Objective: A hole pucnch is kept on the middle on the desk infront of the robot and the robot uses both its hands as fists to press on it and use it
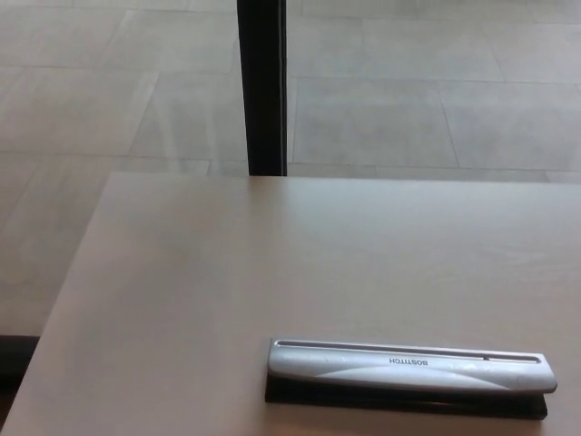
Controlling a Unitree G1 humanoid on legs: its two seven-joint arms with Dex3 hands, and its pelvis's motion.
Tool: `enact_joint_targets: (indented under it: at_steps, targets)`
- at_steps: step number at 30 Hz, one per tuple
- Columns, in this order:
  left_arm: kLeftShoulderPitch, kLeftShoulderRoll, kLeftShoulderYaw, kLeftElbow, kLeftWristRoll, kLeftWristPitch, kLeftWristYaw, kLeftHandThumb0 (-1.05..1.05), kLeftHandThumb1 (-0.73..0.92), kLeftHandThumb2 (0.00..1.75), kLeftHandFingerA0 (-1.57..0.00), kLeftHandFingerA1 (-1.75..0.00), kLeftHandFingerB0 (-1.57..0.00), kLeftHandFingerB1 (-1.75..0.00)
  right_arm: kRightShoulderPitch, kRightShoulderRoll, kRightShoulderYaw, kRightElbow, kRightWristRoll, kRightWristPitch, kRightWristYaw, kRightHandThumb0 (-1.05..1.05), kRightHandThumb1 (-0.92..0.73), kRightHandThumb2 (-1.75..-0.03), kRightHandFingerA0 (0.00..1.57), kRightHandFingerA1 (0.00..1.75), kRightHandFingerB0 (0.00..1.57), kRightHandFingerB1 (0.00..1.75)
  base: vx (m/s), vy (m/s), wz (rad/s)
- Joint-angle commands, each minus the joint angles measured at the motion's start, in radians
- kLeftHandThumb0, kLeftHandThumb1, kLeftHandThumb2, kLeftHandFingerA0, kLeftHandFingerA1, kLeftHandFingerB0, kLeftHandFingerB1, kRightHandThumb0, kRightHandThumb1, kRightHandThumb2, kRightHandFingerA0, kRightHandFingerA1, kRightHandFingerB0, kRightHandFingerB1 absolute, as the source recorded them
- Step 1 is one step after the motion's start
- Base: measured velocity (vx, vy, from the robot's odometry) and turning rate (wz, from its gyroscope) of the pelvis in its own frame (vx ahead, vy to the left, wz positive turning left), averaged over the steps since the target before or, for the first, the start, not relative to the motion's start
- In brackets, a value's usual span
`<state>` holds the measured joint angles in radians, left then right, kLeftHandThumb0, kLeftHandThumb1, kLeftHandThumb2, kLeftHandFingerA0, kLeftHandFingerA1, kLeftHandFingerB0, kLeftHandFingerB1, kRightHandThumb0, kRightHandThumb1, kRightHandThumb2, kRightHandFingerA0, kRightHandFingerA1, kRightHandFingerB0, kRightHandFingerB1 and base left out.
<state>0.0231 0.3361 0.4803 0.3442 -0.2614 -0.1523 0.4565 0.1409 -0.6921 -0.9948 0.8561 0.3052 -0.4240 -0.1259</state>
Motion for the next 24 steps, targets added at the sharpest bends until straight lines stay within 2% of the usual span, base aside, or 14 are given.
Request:
enact_joint_targets:
  at_steps: [1, 2, 4, 5, 6, 7, 8, 10, 14, 15, 16, 21, 22, 24]
  targets:
    - [0.206, -0.104, 0.18, 0.326, -0.189, 0.217, -0.094, -0.36, 0.75, 0.63, -1.0, -1.34, -0.74, -0.64, -0.105, 0.152, -0.25, 0.337, 0.355, 0.24, -0.016, -0.5, -0.73, -0.61, 0.83, 0.99, 0.64, 0.83, 0.0, 0.0, 0.0]
    - [0.205, -0.095, 0.171, 0.345, -0.175, 0.227, -0.096, -0.36, 0.75, 0.63, -1.0, -1.34, -0.74, -0.64, -0.109, 0.161, -0.243, 0.332, 0.343, 0.244, -0.032, -0.5, -0.73, -0.61, 0.83, 0.99, 0.64, 0.83, 0.0, 0.0, 0.0]
    - [0.223, -0.081, 0.119, 0.37, -0.126, 0.239, -0.146, -0.38, 0.75, 0.62, -0.97, -1.09, -0.78, -0.65, -0.088, 0.242, -0.155, 0.267, 0.257, 0.234, -0.031, -0.49, -0.74, -0.62, 0.71, 0.74, 0.6, 0.65, 0.0, 0.0, 0.0]
    - [0.22, -0.079, 0.118, 0.375, -0.125, 0.236, -0.15, -0.38, 0.75, 0.62, -0.97, -1.09, -0.78, -0.65, -0.09, 0.243, -0.155, 0.268, 0.254, 0.233, -0.03, -0.49, -0.74, -0.62, 0.71, 0.74, 0.6, 0.65, 0.0, 0.0, 0.0]
    - [0.221, -0.069, 0.099, 0.4, -0.105, 0.238, -0.171, -0.39, 0.73, 0.61, -1.02, -1.08, -0.79, -0.62, -0.094, 0.262, -0.143, 0.26, 0.245, 0.224, -0.026, -0.49, -0.73, -0.62, 0.69, 0.69, 0.53, 0.57, 0.0, 0.0, 0.0]
    - [0.229, -0.07, 0.08, 0.395, -0.099, 0.262, -0.193, -0.4, 0.71, 0.6, -1.07, -0.97, -0.83, -0.67, -0.095, 0.275, -0.127, 0.269, 0.232, 0.22, -0.004, -0.49, -0.7, -0.61, 0.64, 0.66, 0.38, 0.45, 0.0, 0.0, 0.0]
    - [0.221, -0.069, 0.059, 0.417, -0.089, 0.287, -0.212, -0.37, 0.68, 0.6, -1.0, -0.79, -0.75, -0.59, -0.108, 0.298, -0.122, 0.268, 0.235, 0.203, 0.013, -0.41, -0.74, -0.62, 0.62, 0.71, 0.36, 0.45, 0.0, 0.0, 0.0]
    - [0.225, -0.072, 0.046, 0.425, -0.08, 0.272, -0.221, -0.38, 0.67, 0.6, -1.04, -0.81, -0.76, -0.6, -0.109, 0.315, -0.118, 0.258, 0.231, 0.166, 0.003, -0.4, -0.72, -0.61, 0.68, 0.75, 0.39, 0.47, 0.0, 0.0, 0.0]
    - [0.246, -0.083, 0.044, 0.405, -0.089, 0.258, -0.238, -0.39, 0.69, 0.61, -0.95, -0.81, -0.68, -0.57, -0.09, 0.325, -0.103, 0.245, 0.217, 0.111, -0.026, -0.46, -0.74, -0.61, 0.75, 0.81, 0.45, 0.5, 0.0, 0.0, 0.0]
    - [0.253, -0.083, 0.044, 0.398, -0.09, 0.261, -0.242, -0.38, 0.7, 0.6, -0.95, -0.86, -0.68, -0.58, -0.089, 0.321, -0.096, 0.252, 0.214, 0.11, -0.031, -0.45, -0.74, -0.61, 0.8, 0.98, 0.49, 0.49, 0.0, 0.0, 0.0]
    - [0.259, -0.08, 0.047, 0.399, -0.09, 0.267, -0.247, -0.38, 0.7, 0.6, -1.0, -0.89, -0.7, -0.57, -0.085, 0.314, -0.088, 0.267, 0.211, 0.104, -0.025, -0.48, -0.73, -0.6, 0.75, 0.84, 0.47, 0.49, 0.0, 0.0, 0.0]
    - [0.263, -0.066, 0.041, 0.428, -0.068, 0.3, -0.25, -0.4, 0.73, 0.62, -0.96, -0.81, -0.72, -0.57, -0.061, 0.31, -0.046, 0.269, 0.219, 0.155, -0.004, -0.46, -0.73, -0.61, 0.71, 0.8, 0.44, 0.49, 0.0, 0.0, 0.0]
    - [0.261, -0.059, 0.038, 0.441, -0.064, 0.306, -0.257, -0.38, 0.73, 0.61, -0.92, -0.76, -0.68, -0.55, -0.055, 0.312, -0.028, 0.267, 0.217, 0.181, 0.019, -0.48, -0.69, -0.61, 0.65, 0.7, 0.45, 0.48, 0.0, 0.0, 0.0]
    - [0.254, -0.059, 0.044, 0.448, -0.069, 0.308, -0.262, -0.38, 0.73, 0.62, -0.94, -0.79, -0.65, -0.55, -0.052, 0.308, -0.002, 0.267, 0.21, 0.188, 0.02, -0.48, -0.69, -0.6, 0.66, 0.66, 0.55, 0.54, 0.0, 0.0, 0.0]
